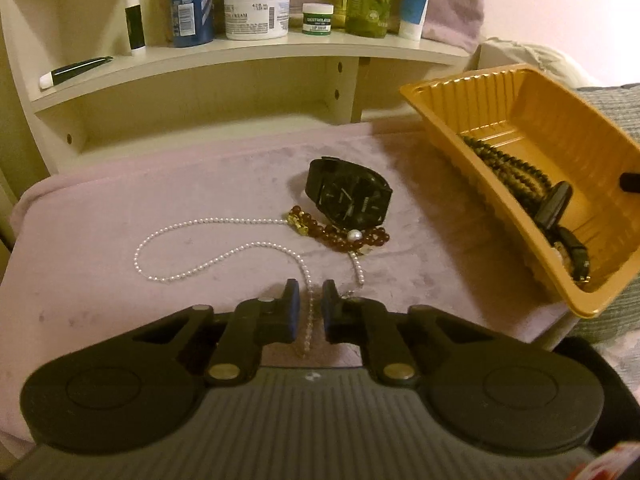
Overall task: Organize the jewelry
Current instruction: 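Reach the left tool to the pile and grasp the white pearl necklace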
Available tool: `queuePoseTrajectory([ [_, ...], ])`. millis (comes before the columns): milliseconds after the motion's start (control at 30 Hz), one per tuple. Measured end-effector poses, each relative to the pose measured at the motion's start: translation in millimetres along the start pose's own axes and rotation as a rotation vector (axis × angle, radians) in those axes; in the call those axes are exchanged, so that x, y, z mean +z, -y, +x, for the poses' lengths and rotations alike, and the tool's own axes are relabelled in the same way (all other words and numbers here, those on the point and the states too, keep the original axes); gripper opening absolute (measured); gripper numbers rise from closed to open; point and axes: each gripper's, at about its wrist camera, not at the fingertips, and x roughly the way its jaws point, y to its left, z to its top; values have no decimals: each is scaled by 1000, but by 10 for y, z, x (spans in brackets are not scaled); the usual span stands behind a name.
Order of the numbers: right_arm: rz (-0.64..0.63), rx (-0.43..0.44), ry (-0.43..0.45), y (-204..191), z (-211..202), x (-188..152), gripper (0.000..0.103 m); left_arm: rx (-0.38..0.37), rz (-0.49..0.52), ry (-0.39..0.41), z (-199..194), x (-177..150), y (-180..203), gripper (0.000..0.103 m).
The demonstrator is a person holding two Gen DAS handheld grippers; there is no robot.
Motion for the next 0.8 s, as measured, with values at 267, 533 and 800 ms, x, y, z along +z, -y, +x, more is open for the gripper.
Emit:
queuePoseTrajectory([
  [267,0,0,-6,18,19,0,3,33,59,-16,57,44,58,2],
  [533,-5,-1,-1,11,16,2,3,51,62,43,-214,148,-120,1],
  [800,-10,-1,4,-4,-7,11,3,119,74,175,-681,503,-421,1],
])
